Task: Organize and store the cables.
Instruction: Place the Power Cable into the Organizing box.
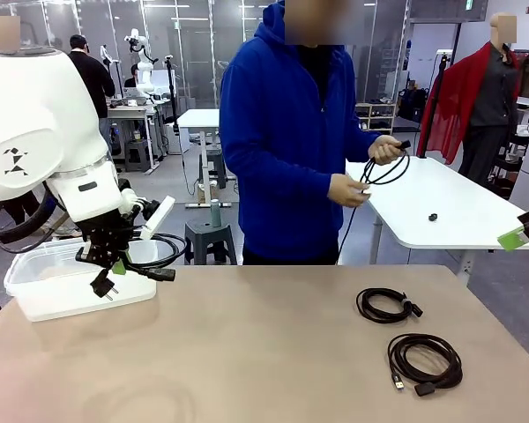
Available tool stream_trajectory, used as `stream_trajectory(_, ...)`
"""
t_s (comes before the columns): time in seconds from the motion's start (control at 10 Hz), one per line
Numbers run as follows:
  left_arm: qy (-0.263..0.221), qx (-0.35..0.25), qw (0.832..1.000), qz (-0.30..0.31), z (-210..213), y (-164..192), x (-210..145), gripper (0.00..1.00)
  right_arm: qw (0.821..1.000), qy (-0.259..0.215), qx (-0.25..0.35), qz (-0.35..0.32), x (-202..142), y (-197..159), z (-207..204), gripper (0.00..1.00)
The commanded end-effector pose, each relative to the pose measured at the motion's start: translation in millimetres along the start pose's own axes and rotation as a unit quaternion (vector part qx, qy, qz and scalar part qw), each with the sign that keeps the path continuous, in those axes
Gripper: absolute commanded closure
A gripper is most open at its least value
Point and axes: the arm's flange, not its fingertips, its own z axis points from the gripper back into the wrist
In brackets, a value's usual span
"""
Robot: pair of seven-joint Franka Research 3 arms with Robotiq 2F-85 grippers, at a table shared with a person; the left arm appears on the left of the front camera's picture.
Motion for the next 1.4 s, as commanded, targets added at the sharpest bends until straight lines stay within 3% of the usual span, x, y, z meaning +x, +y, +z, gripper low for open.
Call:
stream_trajectory(0.0, -0.031, -0.007, 0.998, 0.053, 11, 20, -29, 0.83, 1.000, -0.001, 0.001, 0.003, -1, 0, 0, 0.00)
stream_trajectory(0.4, -0.012, 0.043, 0.982, 0.185, 8, 51, -84, 0.83, 1.000, -0.001, 0.001, 0.003, -1, 0, 0, 0.00)
stream_trajectory(0.6, 0.012, 0.050, 0.965, 0.258, 7, 71, -108, 0.83, 1.000, -0.001, 0.001, 0.003, -1, 0, 0, 0.00)
stream_trajectory(1.3, 0.048, 0.003, 0.921, 0.387, -62, 131, -188, 0.83, 1.000, -0.001, 0.001, 0.003, -1, 0, 0, 0.00)
